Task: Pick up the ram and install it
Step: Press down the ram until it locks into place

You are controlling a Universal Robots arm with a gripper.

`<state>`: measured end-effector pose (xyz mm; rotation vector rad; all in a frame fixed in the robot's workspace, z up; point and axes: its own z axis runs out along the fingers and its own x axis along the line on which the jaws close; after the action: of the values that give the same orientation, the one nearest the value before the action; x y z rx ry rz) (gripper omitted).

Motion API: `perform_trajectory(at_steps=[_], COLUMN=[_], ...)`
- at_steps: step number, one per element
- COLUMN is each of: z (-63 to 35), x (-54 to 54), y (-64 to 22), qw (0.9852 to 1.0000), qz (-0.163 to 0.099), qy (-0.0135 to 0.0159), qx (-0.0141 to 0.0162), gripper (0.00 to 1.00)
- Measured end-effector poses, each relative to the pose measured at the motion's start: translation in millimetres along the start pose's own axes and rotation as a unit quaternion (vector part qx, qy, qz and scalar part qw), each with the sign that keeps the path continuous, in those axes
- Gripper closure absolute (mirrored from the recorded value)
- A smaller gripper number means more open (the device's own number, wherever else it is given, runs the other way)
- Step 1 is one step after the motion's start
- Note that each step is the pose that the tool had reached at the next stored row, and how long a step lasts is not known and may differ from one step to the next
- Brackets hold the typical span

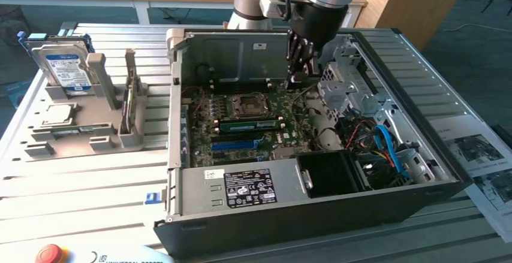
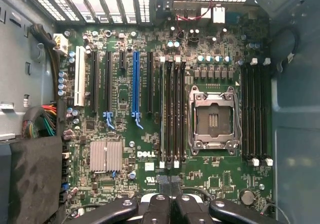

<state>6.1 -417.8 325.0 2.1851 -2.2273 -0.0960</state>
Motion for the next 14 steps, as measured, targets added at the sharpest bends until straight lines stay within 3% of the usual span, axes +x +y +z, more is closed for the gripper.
perform_trajectory(at_steps=[7, 14], z=[2.0, 11.0], x=[0.1, 0.3], y=[-0.1, -0.7], qw=[1.0000, 1.0000], qz=[0.000, 0.000], qy=[0.0000, 0.0000], qx=[0.0000, 0.0000], gripper=[0.89, 0.89])
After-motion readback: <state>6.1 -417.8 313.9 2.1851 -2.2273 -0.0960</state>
